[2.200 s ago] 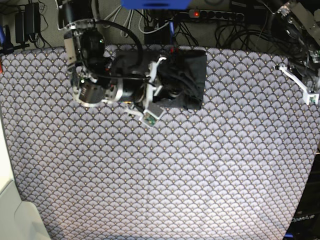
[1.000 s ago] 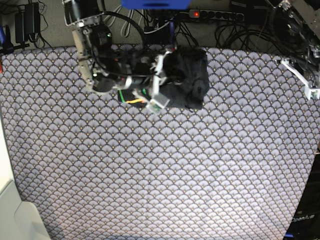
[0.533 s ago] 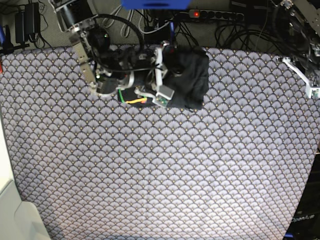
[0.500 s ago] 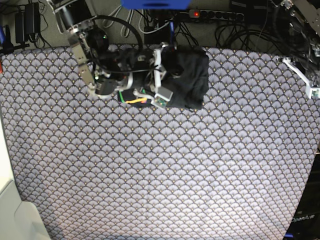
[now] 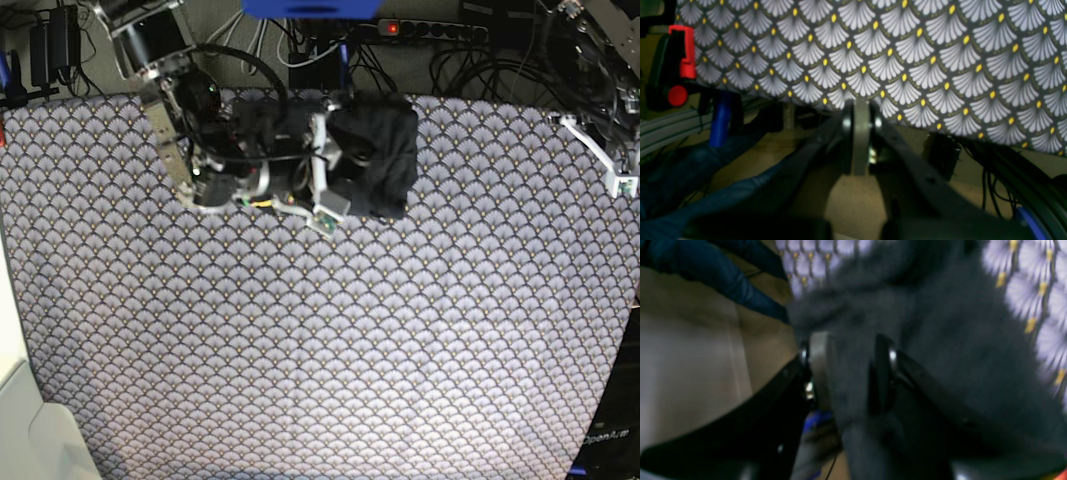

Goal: Fold the T-shirt properly
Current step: 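Press and tuck the folded end into a compact bundle with the right gripper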

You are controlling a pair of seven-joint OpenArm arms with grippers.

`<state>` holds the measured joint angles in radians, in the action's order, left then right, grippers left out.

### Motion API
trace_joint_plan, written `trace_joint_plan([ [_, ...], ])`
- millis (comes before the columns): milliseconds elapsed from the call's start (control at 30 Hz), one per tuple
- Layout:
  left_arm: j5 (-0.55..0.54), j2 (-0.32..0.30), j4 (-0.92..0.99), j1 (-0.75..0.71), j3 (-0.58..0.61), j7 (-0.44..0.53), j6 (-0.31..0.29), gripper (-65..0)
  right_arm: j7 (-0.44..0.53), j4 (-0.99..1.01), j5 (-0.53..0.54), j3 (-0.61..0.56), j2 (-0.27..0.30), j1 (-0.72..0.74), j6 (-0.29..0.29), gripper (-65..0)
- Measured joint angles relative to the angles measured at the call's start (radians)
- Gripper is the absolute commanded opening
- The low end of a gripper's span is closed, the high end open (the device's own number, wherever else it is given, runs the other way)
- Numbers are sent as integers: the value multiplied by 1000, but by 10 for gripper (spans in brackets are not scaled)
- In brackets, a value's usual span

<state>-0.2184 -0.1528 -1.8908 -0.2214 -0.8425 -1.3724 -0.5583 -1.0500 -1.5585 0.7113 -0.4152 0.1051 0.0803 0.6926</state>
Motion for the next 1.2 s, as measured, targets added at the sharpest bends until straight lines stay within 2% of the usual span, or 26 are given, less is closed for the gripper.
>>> trace_joint_plan([
  [200,1,0,0,0,-1,0,0,-645,-1,200,-3,2,-22,69,0,-615],
  [300,0,0,0,0,-1,0,0,-645,10,257,0,-1,-24,101,0,-638],
  [400,0,0,0,0,-1,0,0,-645,74,292,5,-1,-26,128,-1,-638],
  [633,1,0,0,-2,-1,0,0,-645,77,364,4,-5,-26,179,-1,-638],
  [833,0,1,0,-2,1,0,0,-645,53,352,1,-6,-26,186,0,-638],
  [967,0,-1,0,-2,1,0,0,-644,3,239,-9,-13,-22,175,-1,-624],
  [1067,0,-5,0,-2,1,0,0,-606,-17,143,-1,-43,7,156,0,-577],
  [1200,-3,-8,0,-2,1,0,0,-512,-26,47,-4,-47,56,102,0,-498],
])
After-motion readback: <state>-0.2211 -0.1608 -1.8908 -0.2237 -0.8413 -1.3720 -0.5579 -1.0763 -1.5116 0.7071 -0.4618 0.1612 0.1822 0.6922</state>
